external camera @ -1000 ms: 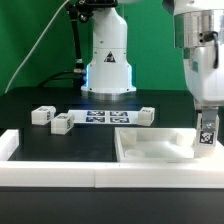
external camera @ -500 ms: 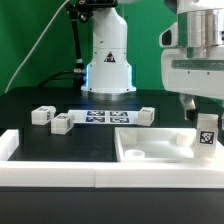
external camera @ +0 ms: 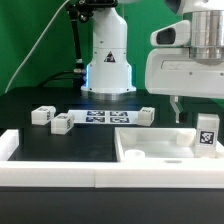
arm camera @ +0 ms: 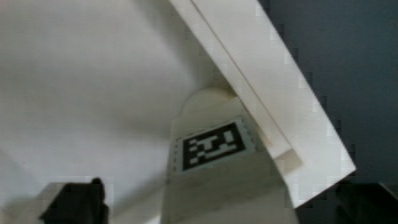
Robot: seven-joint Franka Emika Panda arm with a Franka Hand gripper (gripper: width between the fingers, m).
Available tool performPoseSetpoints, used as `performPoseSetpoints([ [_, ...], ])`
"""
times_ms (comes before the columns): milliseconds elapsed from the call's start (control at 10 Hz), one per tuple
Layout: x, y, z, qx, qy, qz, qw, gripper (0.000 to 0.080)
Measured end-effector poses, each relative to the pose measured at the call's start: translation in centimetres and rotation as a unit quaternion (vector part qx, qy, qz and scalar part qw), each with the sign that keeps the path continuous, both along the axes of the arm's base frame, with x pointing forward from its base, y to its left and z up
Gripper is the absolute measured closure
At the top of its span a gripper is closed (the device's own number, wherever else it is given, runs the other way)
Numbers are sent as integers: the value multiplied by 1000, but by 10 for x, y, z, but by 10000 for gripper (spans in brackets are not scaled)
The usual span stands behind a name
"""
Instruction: Assemble one leg
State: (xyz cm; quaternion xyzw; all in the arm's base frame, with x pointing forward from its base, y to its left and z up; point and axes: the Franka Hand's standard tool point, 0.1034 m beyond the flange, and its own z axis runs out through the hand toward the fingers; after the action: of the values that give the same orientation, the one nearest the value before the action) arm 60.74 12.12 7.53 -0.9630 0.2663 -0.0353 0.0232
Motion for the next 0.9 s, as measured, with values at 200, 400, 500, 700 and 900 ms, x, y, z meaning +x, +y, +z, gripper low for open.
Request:
performPoseSetpoints([
  [200,2,-6,1,-12,-2,89,996,150],
  [400,2,-8,0,-13,-3,105,994,150],
  [500,2,-8,0,-13,-3,103,995,239],
  [700,2,-8,1,-12,-3,92,996,422],
  [900,2,-8,0,-7,-2,41,999,508],
])
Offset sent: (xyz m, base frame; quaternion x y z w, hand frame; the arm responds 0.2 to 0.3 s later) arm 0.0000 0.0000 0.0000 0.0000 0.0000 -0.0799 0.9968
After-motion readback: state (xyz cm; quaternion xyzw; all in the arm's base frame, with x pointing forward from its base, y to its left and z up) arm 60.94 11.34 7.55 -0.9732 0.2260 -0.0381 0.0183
